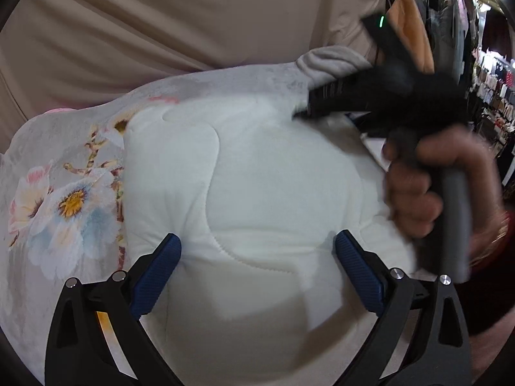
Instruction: Fold large clothes
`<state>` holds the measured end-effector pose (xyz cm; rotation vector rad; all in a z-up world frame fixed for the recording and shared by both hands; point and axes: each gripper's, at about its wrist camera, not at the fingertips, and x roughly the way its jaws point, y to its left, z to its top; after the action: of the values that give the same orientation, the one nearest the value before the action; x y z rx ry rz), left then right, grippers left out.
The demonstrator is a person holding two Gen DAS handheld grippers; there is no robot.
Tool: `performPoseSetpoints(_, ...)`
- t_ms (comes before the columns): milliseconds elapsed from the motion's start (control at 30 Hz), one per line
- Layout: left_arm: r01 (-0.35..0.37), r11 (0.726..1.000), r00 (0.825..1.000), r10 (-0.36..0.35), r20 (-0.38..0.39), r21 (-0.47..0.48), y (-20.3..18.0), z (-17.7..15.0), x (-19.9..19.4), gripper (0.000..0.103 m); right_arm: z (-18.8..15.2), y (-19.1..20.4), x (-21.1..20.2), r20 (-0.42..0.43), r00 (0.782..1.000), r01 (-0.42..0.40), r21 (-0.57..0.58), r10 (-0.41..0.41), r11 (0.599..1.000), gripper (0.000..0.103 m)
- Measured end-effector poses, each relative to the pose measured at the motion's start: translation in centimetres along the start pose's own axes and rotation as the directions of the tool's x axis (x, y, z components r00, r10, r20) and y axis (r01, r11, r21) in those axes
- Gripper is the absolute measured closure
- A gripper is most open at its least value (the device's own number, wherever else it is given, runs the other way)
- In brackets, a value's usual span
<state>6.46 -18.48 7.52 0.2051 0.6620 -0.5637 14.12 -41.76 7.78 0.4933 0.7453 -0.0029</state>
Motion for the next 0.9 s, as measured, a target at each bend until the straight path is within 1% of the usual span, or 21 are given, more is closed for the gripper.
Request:
performPoseSetpoints(33, 0.014, 1.0, 1.0, -0.014, 0.011, -0.013, 0.3, 0.4, -0.6, 0.009, -0.4, -0.2, -0.6, 0.045, 0.999, -0.006, -0.004, 0.006, 1.0, 0.091)
performPoseSetpoints(100, 0.035, 0.998, 0.998, -0.033, 0.049, -0.046, 1.2, 1.3, -2.1, 0.009, -1.1, -0.8, -3.1, 0.157, 0.987, -0.036, -0.001, 0.036, 0.999, 0.093)
performPoseSetpoints(133, 0.039, 0.997, 0.997, -0.035, 0.069, -0.061, 1.6, 1.9, -2.7, 0.009, -1.2, -1.2, -3.8, 0.179, 0.983, -0.041, 0.006, 0.039, 0.999, 0.093)
performPoseSetpoints(167, 0.042, 0.997, 0.996, -0.037, 0.08, -0.069, 1.8, 2.5, -2.9, 0.009, -1.3, -1.6, -4.1, 0.182, 0.983, -0.038, 0.017, 0.034, 0.999, 0.093)
performPoseSetpoints(233, 0.036, 0.996, 0.997, -0.031, 0.074, -0.076, 2.1, 3.4, -2.1, 0.009, -1.3, -2.5, -3.4, 0.154, 0.988, -0.015, 0.044, 0.008, 0.999, 0.092)
performPoseSetpoints(267, 0.017, 0.997, 0.998, -0.012, 0.055, -0.077, 2.1, 3.6, -1.0, 0.009, -1.6, -3.2, -2.2, 0.12, 0.993, 0.011, 0.057, -0.018, 0.998, 0.092)
performPoseSetpoints(300, 0.003, 0.997, 1.0, -0.001, 0.027, -0.076, 2.0, 3.5, 0.2, 0.009, -2.0, -3.9, -1.1, 0.098, 0.994, 0.038, 0.062, -0.044, 0.997, 0.089)
performPoseSetpoints(333, 0.008, 0.997, 1.0, -0.009, -0.015, -0.083, 2.0, 3.3, 1.7, 0.008, -2.4, -4.4, -0.1, 0.087, 0.994, 0.059, 0.065, -0.064, 0.996, 0.085)
performPoseSetpoints(367, 0.025, 0.995, 0.999, -0.027, -0.023, -0.099, 2.2, 3.0, 2.4, 0.008, -2.7, -5.1, 0.5, 0.08, 0.995, 0.054, 0.08, -0.06, 0.995, 0.084)
performPoseSetpoints(433, 0.0, 0.995, 1.0, -0.002, -0.022, -0.102, 2.3, 2.5, 2.9, 0.007, -2.7, -6.1, 0.9, 0.057, 0.998, 0.008, 0.119, -0.014, 0.993, 0.083)
performPoseSetpoints(533, -0.021, 0.995, 0.999, 0.019, -0.026, -0.096, 2.2, 1.9, 3.3, 0.005, -2.8, -6.4, 1.1, 0.049, 0.999, -0.017, 0.129, 0.011, 0.992, 0.081)
performPoseSetpoints(600, -0.038, 0.995, 0.999, 0.035, -0.03, -0.095, 2.1, 1.6, 3.6, 0.005, -2.8, -6.4, 0.5, 0.061, 0.998, -0.035, 0.137, 0.027, 0.99, 0.079)
performPoseSetpoints(633, -0.049, 0.994, 0.998, 0.046, -0.031, -0.097, 2.2, 1.4, 3.7, 0.005, -2.8, -6.4, 0.0, 0.075, 0.997, -0.045, 0.145, 0.035, 0.988, 0.079)
performPoseSetpoints(733, -0.065, 0.992, 0.997, 0.062, -0.039, -0.108, 2.8, 0.9, 3.9, 0.005, -2.9, -6.1, -4.0, 0.163, 0.984, -0.093, 0.171, 0.065, 0.981, 0.073)
performPoseSetpoints(800, -0.057, 0.991, 0.998, 0.052, -0.042, -0.123, 3.2, 0.7, 3.9, 0.005, -3.4, -5.3, -7.6, 0.219, 0.972, -0.119, 0.127, 0.089, 0.985, 0.074)
performPoseSetpoints(900, -0.058, 0.991, 0.998, 0.053, -0.04, -0.123, 3.2, 0.8, 3.9, 0.005, -4.8, -3.1, -11.1, 0.236, 0.97, -0.068, 0.004, 0.065, 0.998, 0.087)
